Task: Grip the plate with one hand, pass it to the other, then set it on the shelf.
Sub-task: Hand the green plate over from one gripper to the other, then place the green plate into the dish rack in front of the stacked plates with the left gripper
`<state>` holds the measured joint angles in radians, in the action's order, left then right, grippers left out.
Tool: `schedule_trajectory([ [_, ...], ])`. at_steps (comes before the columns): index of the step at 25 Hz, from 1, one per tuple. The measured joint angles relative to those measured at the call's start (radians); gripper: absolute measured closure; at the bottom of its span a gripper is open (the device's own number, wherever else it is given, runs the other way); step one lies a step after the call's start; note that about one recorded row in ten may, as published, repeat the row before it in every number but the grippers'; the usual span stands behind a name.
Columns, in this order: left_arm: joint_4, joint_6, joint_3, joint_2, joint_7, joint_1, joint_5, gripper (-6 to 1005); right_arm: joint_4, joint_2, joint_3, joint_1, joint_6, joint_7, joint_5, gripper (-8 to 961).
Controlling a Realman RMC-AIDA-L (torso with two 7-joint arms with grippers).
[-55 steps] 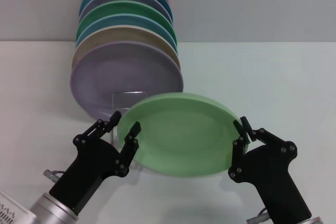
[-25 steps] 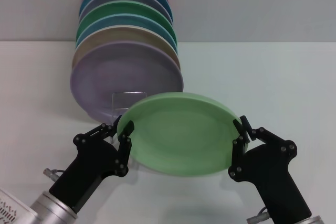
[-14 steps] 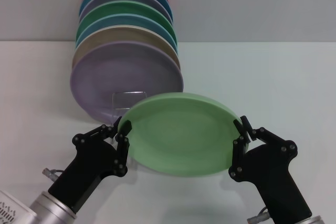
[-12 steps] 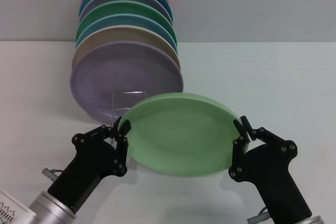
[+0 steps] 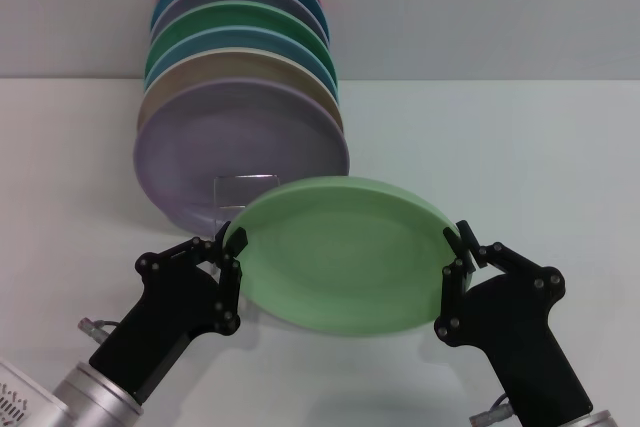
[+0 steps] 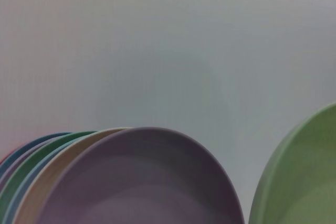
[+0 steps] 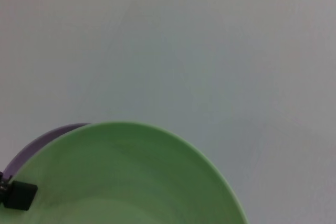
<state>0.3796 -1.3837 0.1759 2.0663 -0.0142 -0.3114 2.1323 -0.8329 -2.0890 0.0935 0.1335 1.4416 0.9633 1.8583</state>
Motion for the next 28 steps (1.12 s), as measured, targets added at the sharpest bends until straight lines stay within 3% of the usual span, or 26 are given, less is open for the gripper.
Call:
schedule_trajectory([
  [10,-0.006,-0.013,0.017,0.0,-0.001,0.007,-0.005,958,0.008,0.003,-0.001,0.015,-0.001,0.0,0.006,934],
  [20,-0.014,-0.09,0.043,-0.004,0.007,0.04,-0.007,959,-0.001,0.007,-0.032,0.025,0.015,-0.005,0.027,671],
  [28,-0.083,-0.226,0.138,-0.007,0.113,0.078,-0.007,958,-0.008,0.009,-0.102,0.032,0.041,-0.009,0.072,671],
])
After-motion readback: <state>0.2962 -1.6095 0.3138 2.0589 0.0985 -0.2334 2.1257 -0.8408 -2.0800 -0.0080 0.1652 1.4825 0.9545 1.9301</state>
